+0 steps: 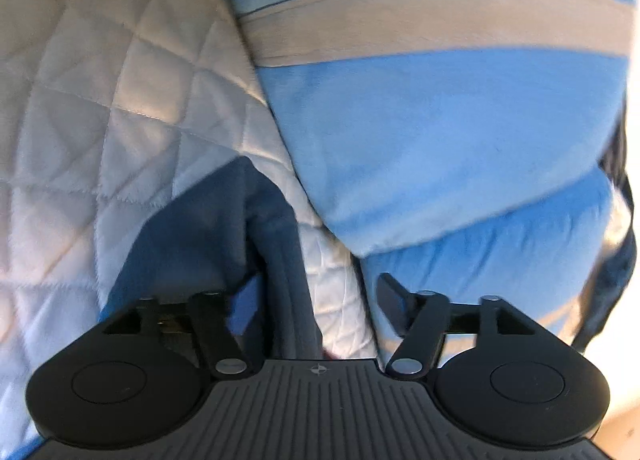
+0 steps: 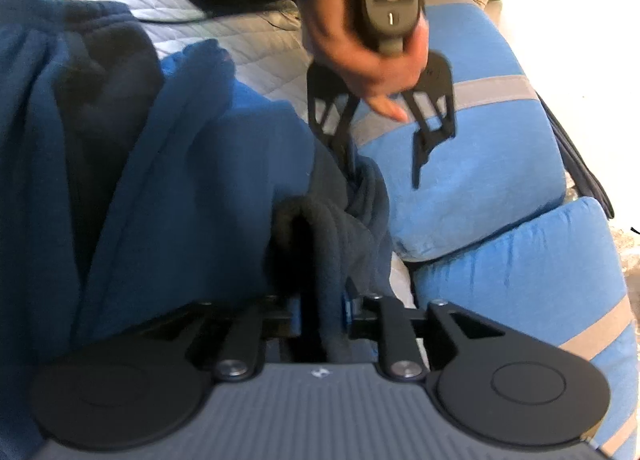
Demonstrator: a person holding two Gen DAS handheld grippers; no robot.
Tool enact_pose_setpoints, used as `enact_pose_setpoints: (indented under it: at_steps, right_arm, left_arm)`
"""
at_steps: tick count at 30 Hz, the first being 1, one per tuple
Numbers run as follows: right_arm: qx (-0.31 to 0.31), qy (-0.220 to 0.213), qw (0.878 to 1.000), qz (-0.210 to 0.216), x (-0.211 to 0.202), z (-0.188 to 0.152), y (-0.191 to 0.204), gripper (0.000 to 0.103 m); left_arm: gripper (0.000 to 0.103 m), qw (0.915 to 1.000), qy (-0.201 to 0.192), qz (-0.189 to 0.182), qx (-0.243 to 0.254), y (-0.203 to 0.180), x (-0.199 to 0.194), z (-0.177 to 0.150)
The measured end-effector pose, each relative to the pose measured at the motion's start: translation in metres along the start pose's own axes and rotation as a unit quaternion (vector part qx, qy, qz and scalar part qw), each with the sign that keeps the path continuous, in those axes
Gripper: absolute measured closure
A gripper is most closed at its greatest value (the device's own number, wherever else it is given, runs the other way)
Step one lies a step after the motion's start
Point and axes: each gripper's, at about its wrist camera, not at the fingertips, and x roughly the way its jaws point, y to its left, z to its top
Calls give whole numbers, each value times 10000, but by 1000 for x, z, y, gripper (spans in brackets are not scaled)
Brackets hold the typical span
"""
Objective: Fold clothes
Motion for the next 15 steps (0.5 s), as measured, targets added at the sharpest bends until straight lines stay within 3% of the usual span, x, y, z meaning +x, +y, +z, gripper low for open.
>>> enact_pose_setpoints:
  at_steps: [1, 3, 4, 7, 9, 12, 13, 15]
  right_arm:
    - [59, 7, 10000, -15, -2, 1, -4, 48]
    - [209, 17, 9998, -35, -6, 2, -12, 29]
    - [434, -1, 9991, -3, -14, 0, -21, 25]
    - [1312, -117, 9912, 87, -43, -13, -56, 14]
    - [1952, -190, 9804, 156, -63, -27, -80, 11]
    - [3039, -169, 9525, 137, -83, -59, -122, 10]
    - [3362, -104, 9417, 84, -85, -72, -136, 10]
    - [3984, 65, 9171, -134, -89, -104, -160, 10]
  left_arm:
    - [28, 9998, 14, 106, 178, -9, -4, -7]
    - [27, 9981, 42, 319, 533, -28, -11, -22]
    - [27, 9962, 42, 431, 760, -36, -16, -30]
    - [27, 9779, -108, 837, 1911, -55, -42, -60]
    - [27, 9532, -249, 1051, 2822, -74, -50, -86]
    - [27, 8986, -421, 1275, 4178, -92, -75, -128]
    - [27, 8844, -431, 1281, 4467, -97, -69, -145]
    - [27, 8669, -406, 1301, 4794, -101, -54, -173]
